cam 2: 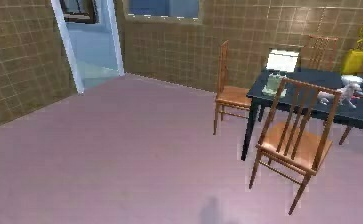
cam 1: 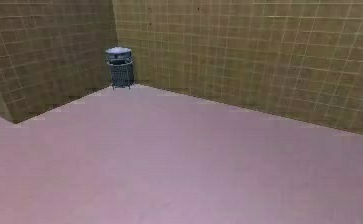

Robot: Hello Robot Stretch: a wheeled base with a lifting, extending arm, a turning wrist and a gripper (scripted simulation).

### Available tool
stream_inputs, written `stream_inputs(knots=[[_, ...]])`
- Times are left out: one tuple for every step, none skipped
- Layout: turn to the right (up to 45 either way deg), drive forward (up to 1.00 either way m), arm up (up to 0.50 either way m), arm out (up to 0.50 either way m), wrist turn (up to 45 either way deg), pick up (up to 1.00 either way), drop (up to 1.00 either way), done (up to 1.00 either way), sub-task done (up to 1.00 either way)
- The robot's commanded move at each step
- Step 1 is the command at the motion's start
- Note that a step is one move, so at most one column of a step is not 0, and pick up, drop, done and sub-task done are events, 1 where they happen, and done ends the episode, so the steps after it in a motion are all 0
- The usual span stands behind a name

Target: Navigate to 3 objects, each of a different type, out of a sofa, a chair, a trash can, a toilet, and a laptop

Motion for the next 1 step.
stream_inputs(knots=[[45.0, 0.00, 0.00, 0.00, 0.0, 0.00, 0.00, 0.00, 0.00]])
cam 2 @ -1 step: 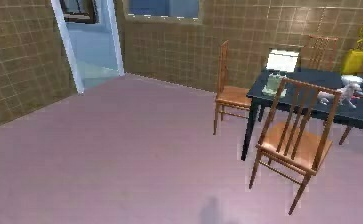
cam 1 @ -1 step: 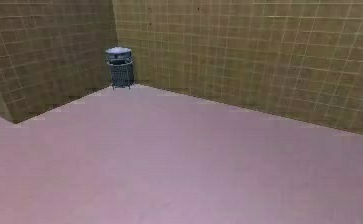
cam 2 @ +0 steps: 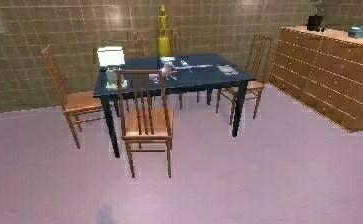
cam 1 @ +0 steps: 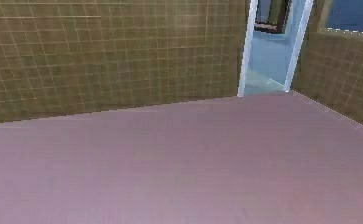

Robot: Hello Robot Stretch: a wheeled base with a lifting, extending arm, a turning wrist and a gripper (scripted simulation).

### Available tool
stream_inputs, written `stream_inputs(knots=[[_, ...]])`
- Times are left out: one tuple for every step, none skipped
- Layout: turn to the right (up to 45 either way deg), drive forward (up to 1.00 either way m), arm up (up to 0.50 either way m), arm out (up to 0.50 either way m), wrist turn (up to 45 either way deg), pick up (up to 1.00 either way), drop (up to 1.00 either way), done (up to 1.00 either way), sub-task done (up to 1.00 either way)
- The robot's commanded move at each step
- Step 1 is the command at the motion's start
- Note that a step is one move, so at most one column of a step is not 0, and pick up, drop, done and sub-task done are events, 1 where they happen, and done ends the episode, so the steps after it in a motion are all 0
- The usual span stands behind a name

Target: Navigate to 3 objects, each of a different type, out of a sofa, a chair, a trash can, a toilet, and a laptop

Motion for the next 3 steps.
stream_inputs(knots=[[45.0, 0.00, 0.00, 0.00, 0.0, 0.00, 0.00, 0.00, 0.00], [27.0, 0.00, 0.00, 0.00, 0.0, 0.00, 0.00, 0.00, 0.00], [0.0, 0.60, 0.00, 0.00, 0.0, 0.00, 0.00, 0.00, 0.00]])
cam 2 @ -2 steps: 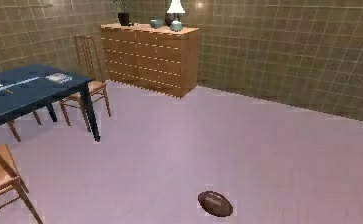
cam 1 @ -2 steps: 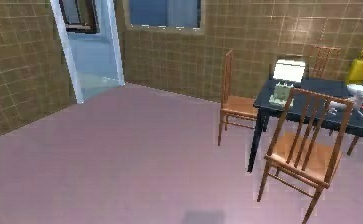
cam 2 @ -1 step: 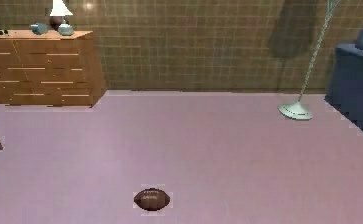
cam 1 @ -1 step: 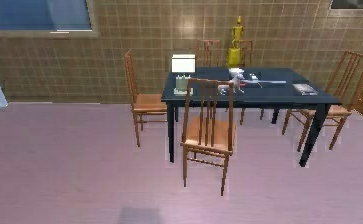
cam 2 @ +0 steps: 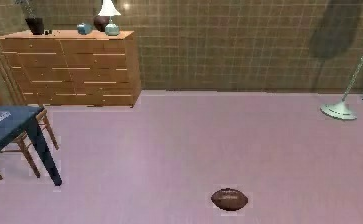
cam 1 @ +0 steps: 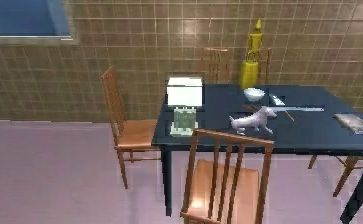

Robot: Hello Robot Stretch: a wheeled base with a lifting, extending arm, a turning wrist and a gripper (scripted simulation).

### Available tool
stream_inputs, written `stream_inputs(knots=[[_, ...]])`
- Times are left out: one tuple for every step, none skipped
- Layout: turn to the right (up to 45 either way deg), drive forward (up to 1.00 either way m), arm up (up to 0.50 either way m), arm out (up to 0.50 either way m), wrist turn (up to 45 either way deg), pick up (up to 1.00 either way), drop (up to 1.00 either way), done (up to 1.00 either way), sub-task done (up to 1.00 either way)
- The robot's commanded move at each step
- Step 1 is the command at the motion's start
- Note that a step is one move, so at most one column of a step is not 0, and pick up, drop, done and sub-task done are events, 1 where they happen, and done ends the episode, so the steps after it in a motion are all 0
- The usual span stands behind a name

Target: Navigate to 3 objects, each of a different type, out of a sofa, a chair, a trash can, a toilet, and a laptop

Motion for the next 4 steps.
stream_inputs(knots=[[15.0, 0.00, 0.00, 0.00, 0.0, 0.00, 0.00, 0.00, 0.00], [0.0, 0.00, 0.00, 0.00, 0.0, 0.00, 0.00, 0.00, 1.00], [-45.0, 0.00, 0.00, 0.00, 0.0, 0.00, 0.00, 0.00, 0.00], [-45.0, 0.00, 0.00, 0.00, 0.0, 0.00, 0.00, 0.00, 0.00]])
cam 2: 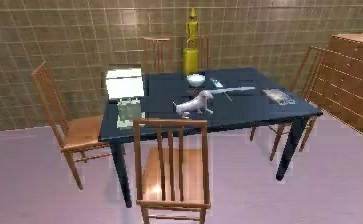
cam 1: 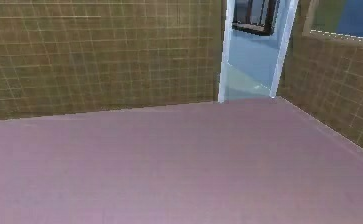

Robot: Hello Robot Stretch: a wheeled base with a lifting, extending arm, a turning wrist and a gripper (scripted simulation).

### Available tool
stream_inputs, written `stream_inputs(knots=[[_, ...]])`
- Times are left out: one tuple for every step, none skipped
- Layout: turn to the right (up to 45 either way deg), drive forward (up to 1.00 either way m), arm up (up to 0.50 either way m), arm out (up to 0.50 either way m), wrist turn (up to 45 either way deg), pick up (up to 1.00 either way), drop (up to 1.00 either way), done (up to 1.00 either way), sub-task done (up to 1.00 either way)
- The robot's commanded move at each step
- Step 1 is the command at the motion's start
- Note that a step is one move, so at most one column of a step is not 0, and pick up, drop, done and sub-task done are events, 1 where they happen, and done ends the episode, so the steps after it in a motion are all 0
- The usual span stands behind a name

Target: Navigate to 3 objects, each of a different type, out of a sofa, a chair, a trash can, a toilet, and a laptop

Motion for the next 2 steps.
stream_inputs(knots=[[-45.0, 0.00, 0.00, 0.00, 0.0, 0.00, 0.00, 0.00, 0.00], [-15.0, 0.00, 0.00, 0.00, 0.0, 0.00, 0.00, 0.00, 0.00]])
